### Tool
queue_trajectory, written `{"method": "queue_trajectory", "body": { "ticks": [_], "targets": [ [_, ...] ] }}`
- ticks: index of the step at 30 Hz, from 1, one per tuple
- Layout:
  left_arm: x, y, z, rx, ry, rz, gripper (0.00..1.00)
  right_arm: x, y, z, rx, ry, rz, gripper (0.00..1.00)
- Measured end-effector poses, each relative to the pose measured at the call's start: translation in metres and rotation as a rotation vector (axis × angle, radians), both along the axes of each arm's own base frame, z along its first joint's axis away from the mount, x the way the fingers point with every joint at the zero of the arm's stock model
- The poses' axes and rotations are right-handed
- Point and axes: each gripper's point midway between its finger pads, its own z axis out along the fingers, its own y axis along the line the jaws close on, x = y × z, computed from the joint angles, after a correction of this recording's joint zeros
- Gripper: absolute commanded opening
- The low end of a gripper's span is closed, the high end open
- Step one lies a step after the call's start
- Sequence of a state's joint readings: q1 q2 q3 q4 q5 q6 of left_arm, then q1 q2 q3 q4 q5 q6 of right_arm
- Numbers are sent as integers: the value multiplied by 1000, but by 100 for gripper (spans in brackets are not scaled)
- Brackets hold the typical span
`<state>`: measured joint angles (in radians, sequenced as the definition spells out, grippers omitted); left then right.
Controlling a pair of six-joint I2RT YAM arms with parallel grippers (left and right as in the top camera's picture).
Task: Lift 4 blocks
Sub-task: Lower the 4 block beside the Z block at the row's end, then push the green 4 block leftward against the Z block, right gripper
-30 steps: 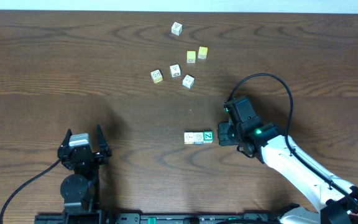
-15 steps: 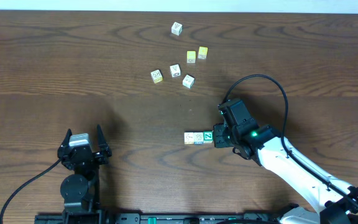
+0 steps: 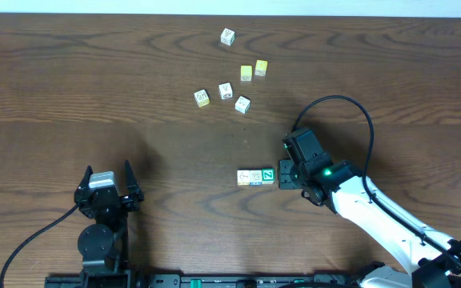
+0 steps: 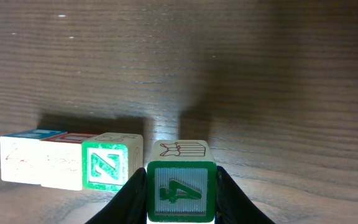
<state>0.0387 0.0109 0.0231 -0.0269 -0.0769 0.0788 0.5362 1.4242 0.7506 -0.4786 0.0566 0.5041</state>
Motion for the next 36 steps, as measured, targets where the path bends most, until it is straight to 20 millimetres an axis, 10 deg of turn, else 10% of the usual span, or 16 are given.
{"method": "queue_trajectory", "body": {
  "ticks": [36],
  "targets": [
    [0,0,0,0,0,0,75,-3,9,-15,-14,31,15,6]
  ]
}}
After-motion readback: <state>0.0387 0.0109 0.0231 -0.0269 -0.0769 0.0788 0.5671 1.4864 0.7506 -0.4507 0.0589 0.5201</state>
